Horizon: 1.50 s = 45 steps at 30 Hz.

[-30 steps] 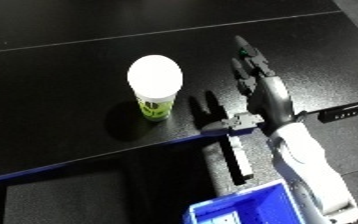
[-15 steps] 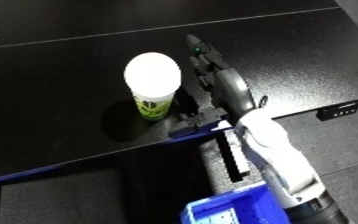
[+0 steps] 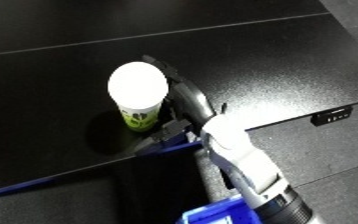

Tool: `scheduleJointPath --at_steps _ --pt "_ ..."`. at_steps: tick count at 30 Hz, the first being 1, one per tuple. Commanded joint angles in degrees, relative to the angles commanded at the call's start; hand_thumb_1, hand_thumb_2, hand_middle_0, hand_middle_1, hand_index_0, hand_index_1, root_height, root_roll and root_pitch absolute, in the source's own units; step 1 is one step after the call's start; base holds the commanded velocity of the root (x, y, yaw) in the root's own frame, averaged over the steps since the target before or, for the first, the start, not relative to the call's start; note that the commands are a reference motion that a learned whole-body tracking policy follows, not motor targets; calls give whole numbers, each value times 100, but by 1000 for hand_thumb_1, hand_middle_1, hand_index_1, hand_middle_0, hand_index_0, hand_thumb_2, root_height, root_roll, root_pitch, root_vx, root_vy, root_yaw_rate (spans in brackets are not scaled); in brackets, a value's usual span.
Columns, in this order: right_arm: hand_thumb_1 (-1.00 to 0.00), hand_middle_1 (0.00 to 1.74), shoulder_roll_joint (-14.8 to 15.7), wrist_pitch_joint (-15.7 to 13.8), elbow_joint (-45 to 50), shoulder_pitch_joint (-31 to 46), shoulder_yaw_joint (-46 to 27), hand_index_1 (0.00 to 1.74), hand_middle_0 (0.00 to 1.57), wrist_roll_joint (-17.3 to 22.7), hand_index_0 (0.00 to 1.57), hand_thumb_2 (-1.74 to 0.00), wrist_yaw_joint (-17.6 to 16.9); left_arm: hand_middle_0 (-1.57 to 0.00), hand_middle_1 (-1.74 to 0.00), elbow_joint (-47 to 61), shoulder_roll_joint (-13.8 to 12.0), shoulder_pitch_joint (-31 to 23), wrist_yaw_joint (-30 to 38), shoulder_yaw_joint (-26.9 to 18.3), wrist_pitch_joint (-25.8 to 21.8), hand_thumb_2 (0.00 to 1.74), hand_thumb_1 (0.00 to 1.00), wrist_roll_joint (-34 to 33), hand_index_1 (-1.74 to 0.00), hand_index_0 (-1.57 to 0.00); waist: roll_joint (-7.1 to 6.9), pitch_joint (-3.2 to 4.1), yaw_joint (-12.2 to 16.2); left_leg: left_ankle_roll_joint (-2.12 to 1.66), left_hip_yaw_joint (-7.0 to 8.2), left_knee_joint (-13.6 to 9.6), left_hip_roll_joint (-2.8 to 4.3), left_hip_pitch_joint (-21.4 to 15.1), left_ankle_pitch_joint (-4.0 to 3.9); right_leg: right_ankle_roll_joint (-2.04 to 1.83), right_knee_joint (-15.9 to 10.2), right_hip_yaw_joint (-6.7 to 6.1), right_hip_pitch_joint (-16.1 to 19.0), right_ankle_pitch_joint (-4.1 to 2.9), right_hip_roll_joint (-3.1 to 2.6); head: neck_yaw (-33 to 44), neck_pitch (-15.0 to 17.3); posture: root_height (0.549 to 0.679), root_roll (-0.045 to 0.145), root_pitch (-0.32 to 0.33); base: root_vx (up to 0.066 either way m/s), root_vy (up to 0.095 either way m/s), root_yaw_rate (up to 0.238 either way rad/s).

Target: Pick up the object and place it into the box

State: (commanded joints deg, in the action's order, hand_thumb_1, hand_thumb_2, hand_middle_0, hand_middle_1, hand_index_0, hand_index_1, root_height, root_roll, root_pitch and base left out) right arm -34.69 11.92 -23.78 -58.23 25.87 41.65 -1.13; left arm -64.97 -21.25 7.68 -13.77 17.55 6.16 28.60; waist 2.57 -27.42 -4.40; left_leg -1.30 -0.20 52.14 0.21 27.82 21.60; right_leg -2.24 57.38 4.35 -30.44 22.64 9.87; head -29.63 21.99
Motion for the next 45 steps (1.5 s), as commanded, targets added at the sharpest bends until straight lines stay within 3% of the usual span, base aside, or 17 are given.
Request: scheduleJointPath --at_steps 14,21,27,31,38,45 --pt "-900 1566 21 -117 -256 -201 34 1566 1413 4 1413 -1566 -102 0 0 232 36 14 73 95 19 0 0 78 0 0 72 -91 -65 8 -9 -49 -73 82 -51 6 -14 24 -81 -39 -4 -26 -167 605 70 -46 -18 3 14" --pt "-900 1566 -113 -346 -157 -120 -25 1566 1413 9 1413 -1566 -19 0 0 209 28 -35 89 -1 -18 0 0 79 0 0 58 -89 -42 -4 -5 -210 -66 9 -112 16 -120 43 -6 -51 -23 29 -178 609 70 -41 -30 -9 -24" --pt "-900 1566 -279 -680 861 362 -415 1566 1413 -93 1413 -1566 -224 0 0 232 1 -136 142 -216 50 0 0 33 0 0 -21 -26 89 -14 6 -350 -26 -69 -108 -8 -234 34 73 -45 -74 29 -98 612 65 -32 -34 -15 -91" --pt "-900 1566 -394 -816 1881 1100 -958 1566 1413 -212 1413 -1566 -498 0 0 193 0 -273 140 -398 68 0 0 -21 0 0 -99 39 260 6 45 -409 40 -145 -71 -18 -324 -12 147 -45 -144 30 10 614 62 -29 -22 -9 -173" --pt "-900 1566 -611 -1185 3132 2570 -2065 1566 1413 -325 1413 -1566 -872 0 0 -33 95 -499 52 -674 -172 0 0 -12 0 0 -199 122 670 46 179 -505 172 -310 -8 8 -478 -172 257 -59 -298 210 79 618 59 -26 -20 21 -227" --pt "-900 1566 -504 -1730 3767 4137 -3027 1566 1413 -686 1413 -1566 -1335 0 0 -147 228 -600 51 -859 -435 0 0 193 0 0 -230 155 1124 61 403 -710 281 -549 14 26 -688 -359 390 -86 -468 311 31 624 60 -21 -34 53 -255"
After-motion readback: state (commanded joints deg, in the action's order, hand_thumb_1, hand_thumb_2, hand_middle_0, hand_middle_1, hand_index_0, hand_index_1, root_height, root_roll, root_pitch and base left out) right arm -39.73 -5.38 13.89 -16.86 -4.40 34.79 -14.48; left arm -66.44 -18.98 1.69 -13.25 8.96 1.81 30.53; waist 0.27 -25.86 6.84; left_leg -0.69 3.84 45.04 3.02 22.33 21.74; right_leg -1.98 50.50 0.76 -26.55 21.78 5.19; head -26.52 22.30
